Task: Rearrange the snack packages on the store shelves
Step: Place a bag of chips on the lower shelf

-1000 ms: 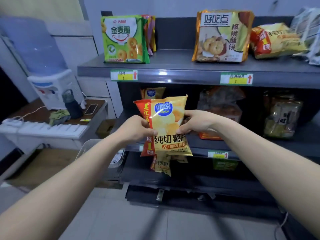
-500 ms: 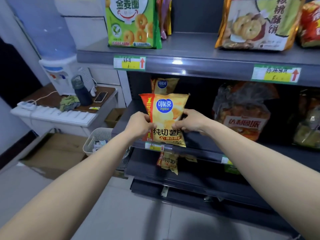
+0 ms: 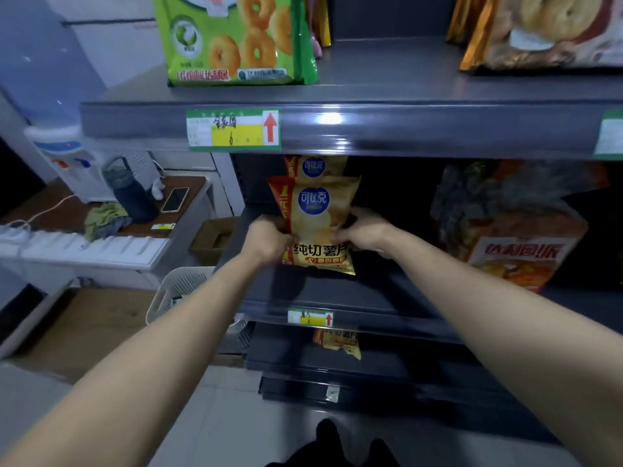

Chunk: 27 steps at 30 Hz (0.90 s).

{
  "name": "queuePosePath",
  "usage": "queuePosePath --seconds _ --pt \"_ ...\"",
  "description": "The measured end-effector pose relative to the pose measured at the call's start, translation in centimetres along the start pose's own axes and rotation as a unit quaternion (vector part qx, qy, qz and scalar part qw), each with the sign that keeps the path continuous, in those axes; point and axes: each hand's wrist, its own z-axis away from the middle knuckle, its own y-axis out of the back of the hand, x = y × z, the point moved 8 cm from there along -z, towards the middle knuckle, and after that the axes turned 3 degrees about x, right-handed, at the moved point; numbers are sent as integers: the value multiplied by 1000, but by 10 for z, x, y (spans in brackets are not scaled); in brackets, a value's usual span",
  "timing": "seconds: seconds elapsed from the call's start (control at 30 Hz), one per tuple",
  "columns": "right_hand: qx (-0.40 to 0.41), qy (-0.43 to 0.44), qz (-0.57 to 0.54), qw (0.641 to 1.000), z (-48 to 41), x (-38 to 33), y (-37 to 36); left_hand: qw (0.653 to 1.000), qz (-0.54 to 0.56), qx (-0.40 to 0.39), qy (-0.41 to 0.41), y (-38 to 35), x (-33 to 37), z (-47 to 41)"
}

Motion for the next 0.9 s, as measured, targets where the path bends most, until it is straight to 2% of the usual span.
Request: queuePosePath --seconds 0.17,0.47,0.9 --pt "34 12 -20 999 -36 4 -7 999 -10 -21 -35 -8 -12 -43" --pt "89 -31 -27 995 -79 28 -14 998 -24 -20 -56 -22 -31 -87" --pt "103 -26 34 994 -71 29 -20 998 -32 -21 -43 -22 -39 -86"
